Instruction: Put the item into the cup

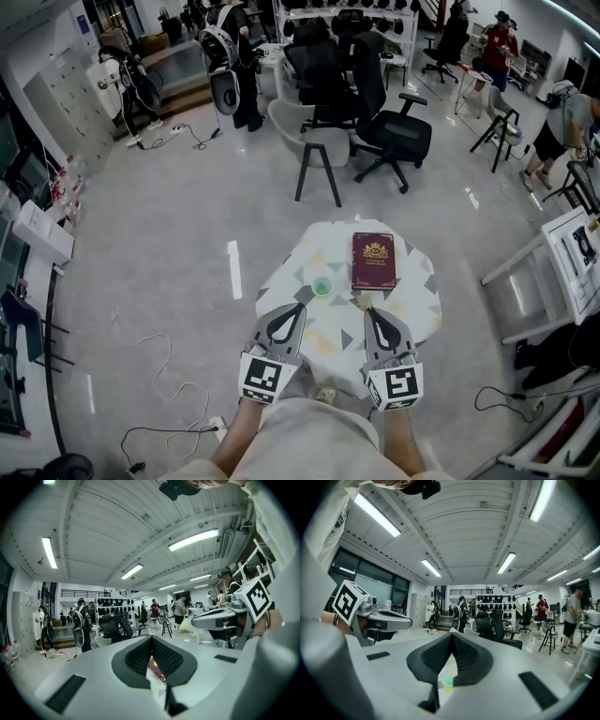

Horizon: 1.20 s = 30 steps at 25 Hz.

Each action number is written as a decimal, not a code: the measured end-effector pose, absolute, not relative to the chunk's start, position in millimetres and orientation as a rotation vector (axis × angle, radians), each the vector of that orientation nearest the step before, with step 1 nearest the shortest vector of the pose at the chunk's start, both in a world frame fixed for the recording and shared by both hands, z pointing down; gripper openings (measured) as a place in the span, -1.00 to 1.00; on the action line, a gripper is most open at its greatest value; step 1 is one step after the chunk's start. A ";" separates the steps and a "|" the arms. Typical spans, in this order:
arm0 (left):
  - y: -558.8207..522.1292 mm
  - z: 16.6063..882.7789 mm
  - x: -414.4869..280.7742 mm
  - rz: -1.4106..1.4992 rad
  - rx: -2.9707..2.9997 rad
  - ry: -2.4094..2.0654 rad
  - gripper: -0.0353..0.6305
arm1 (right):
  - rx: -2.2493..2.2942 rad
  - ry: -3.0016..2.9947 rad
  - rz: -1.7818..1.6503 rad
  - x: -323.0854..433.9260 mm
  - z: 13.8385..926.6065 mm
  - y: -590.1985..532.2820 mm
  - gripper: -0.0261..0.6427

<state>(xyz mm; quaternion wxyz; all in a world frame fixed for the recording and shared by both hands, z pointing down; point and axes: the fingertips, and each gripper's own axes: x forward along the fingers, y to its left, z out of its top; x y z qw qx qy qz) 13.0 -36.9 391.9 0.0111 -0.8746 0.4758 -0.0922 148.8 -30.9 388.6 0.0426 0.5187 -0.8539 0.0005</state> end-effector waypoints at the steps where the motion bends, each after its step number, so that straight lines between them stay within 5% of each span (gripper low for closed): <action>1: -40.5 393.6 11.9 -0.288 -2.732 1.486 -0.86 | 1.584 -2.611 0.004 147.2 389.9 -34.8 -0.91; 30: -186.9 526.1 -13.9 -0.504 -3.045 1.267 -0.86 | 1.520 -2.357 0.277 95.1 513.3 -164.5 -0.91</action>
